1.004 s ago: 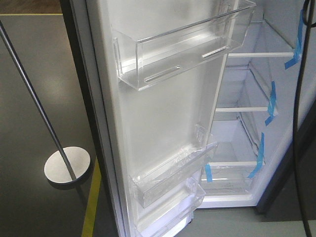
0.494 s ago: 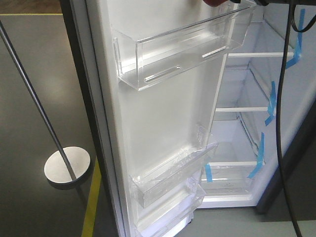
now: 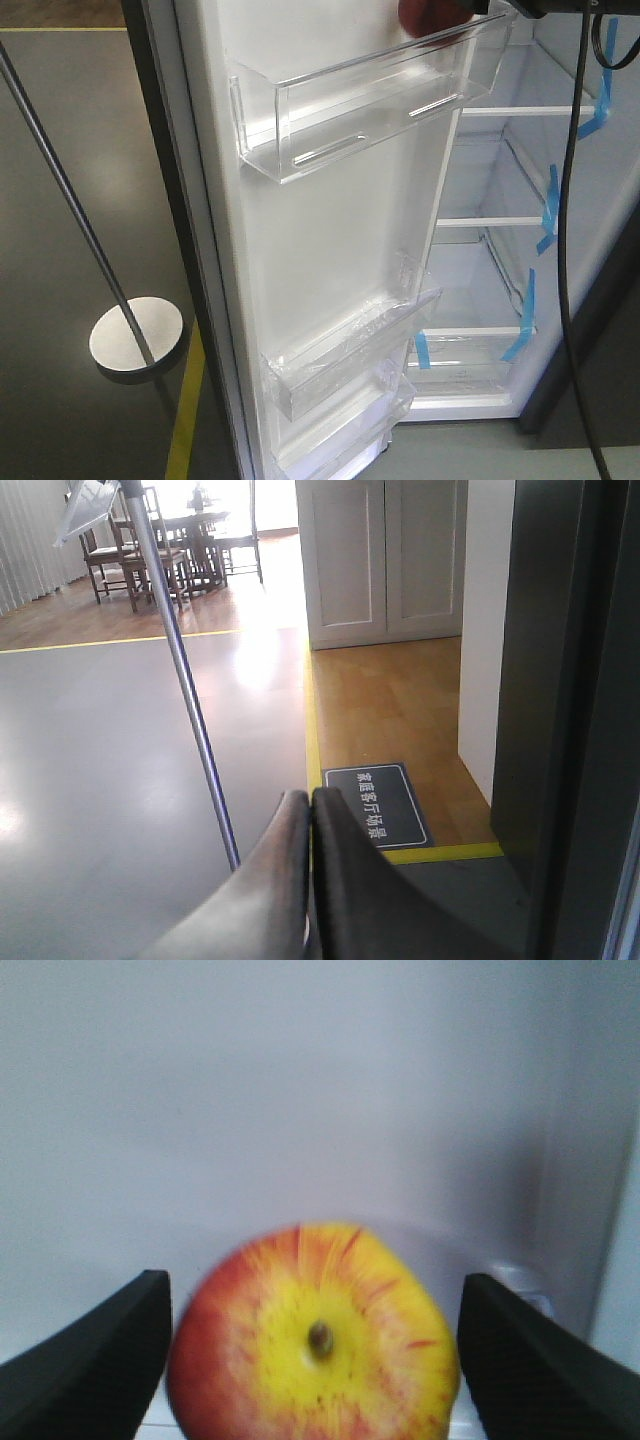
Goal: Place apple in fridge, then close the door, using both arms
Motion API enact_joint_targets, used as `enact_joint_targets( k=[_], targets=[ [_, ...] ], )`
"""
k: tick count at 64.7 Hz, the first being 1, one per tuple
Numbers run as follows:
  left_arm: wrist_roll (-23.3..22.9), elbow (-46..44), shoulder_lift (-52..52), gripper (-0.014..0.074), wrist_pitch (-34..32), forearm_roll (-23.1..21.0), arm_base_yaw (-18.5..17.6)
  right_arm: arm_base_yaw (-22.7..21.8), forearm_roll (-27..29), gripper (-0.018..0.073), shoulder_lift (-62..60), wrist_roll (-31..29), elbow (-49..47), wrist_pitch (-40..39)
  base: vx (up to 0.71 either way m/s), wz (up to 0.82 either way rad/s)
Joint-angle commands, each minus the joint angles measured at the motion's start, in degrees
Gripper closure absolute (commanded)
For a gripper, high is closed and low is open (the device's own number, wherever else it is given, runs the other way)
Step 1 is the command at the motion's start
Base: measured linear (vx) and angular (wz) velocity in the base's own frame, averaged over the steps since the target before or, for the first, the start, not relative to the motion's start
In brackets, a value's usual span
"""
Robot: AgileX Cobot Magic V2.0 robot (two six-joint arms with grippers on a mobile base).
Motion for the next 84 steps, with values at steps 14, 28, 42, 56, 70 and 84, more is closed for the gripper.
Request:
enact_joint_targets(
  k=[14, 28, 42, 56, 70, 84],
  targets=[
    [-0.6, -1.0, -0.9, 0.0602, -4.3, 0.0, -0.2, 0.0, 3.3, -0.0013, -2.4, -0.1, -1.9, -1.8, 0.00, 0.00],
    [-0.6, -1.0, -0.9, 0.0602, -4.3, 0.0, -0.2, -0.1, 6.8, 0.0012, -4.6, -3.3, -1.9, -2.8, 0.00, 0.00],
    [-0.6, -1.0, -0.9, 0.0602, -4.3, 0.0, -0.2, -0.1, 6.4, 0.0228, -10.4, -3.1, -1.9, -3.0, 0.00, 0.00],
    [-0.6, -1.0, -0.9, 0.0602, -4.3, 0.0, -0.2, -0.1, 1.9, 0.0576, -16.8, -2.8, -1.9, -0.7, 0.00, 0.00],
    [-0.6, -1.0, -0.9, 0.0602, -4.3, 0.0, -0.2, -0.1, -5.5, 0.0564, -24.1, 2.4, 0.6, 2.1, 0.00, 0.00],
    [-0.6, -1.0, -0.9, 0.0602, -4.3, 0.0, -0.2, -0.1, -10.1, 0.0564, -34.5, 3.0, 12.1, -0.5, 0.00, 0.00]
  ],
)
